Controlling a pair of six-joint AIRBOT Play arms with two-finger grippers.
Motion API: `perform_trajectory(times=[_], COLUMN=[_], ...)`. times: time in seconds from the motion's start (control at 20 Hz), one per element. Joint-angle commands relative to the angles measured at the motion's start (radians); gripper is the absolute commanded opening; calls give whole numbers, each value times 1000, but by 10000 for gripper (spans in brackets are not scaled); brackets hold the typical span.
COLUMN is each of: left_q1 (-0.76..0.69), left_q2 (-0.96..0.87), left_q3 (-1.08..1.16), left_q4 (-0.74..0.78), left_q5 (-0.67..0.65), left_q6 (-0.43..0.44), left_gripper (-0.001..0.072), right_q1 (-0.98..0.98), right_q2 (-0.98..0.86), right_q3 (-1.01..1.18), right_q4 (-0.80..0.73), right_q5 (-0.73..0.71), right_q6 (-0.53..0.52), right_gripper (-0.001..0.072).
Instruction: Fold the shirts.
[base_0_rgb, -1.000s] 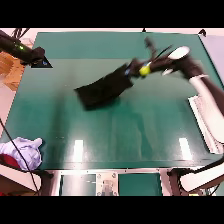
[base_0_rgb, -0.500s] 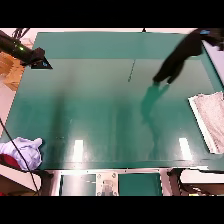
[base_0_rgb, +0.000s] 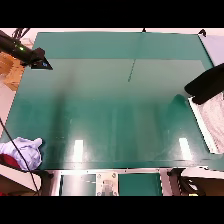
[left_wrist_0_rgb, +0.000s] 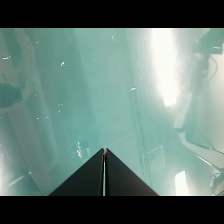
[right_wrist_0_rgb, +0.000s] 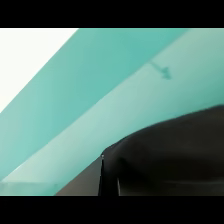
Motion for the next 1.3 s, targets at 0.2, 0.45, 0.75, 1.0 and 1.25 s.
perform_trajectory(times=[0.2, 0.45, 0.75, 1.0, 1.25], left_q1=[0, 0, 0, 0, 0], left_q2=[1, 1, 1, 1, 1], left_q3=[0, 0, 0, -1, -2], left_q4=[1, 1, 0, 0, 1], left_q5=[0, 0, -2, -19, -19], left_q6=[0, 0, -3, -2, 2], left_gripper=[24, 24, 24, 24, 24], right_q1=[-25, -19, -61, -172, -275], right_q2=[-35, -56, -50, 28, 68], right_q3=[2, 3, 3, 3, -8], right_q4=[30, 188, 30, -84, -336], right_q5=[-126, -252, -66, 150, 386], right_q6=[-25, -120, -11, 124, 221], right_gripper=[14, 14, 13, 13, 13])
